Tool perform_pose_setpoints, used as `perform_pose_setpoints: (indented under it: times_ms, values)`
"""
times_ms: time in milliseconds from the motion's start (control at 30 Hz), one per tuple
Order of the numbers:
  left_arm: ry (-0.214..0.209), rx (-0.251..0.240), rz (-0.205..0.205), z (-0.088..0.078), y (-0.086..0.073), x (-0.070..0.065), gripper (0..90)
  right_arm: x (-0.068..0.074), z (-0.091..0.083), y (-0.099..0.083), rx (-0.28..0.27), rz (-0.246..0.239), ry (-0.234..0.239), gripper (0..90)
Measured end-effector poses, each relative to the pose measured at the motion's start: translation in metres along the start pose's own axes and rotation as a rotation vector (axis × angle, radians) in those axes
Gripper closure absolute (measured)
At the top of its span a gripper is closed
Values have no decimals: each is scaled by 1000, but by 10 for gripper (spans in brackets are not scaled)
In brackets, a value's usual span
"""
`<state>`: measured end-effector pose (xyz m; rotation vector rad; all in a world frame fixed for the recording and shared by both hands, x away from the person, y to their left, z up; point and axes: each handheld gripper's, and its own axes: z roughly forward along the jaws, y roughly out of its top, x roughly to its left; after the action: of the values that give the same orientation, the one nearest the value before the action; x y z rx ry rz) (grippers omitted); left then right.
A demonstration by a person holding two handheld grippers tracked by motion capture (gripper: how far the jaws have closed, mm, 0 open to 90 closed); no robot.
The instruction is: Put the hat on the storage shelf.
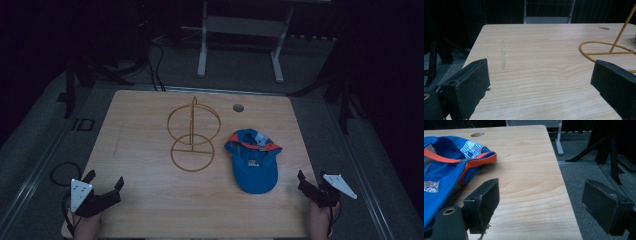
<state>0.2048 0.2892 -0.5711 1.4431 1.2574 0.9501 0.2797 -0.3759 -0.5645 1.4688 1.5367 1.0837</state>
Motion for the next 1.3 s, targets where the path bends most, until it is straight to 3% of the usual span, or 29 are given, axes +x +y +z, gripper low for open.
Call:
perform_pose_setpoints:
  times_ms: [133,167,333,367,400,433,500,567,733,833,900,1033,1067,1300]
  values:
    - [-6,-11,-7,0,1,-1,25,1,1,0,12,-18,19,148]
    - [27,-5,-14,1,1,-2,25,2,2,1,24,-35,23,149]
    - [19,-16,-26,-1,0,-1,24,6,5,2,52,-69,36,149]
    - [16,-23,-32,-1,1,-1,25,6,6,2,59,-72,43,150]
    - [14,-30,-30,-1,1,-1,25,5,9,4,79,-74,93,150]
    - [11,-35,-27,-1,1,-2,25,5,9,4,79,-74,93,150]
    - [71,-75,18,-3,2,-5,25,5,13,5,105,-77,124,145]
    - [56,-82,22,-4,4,-5,25,6,16,7,123,-95,158,142]
    - [33,-46,35,-2,3,-9,25,6,21,15,155,-101,176,142]
    - [71,-65,84,-1,3,-14,25,4,23,18,162,-99,203,141]
    - [54,-74,69,-2,5,-16,26,4,28,23,179,-118,248,138]
    - [12,-48,46,0,3,-18,36,5,29,29,172,-106,270,138]
    - [-22,-47,21,2,2,-18,36,7,30,36,165,-97,275,138]
    - [-56,-23,-21,4,2,-19,40,15,34,64,159,-78,337,138]
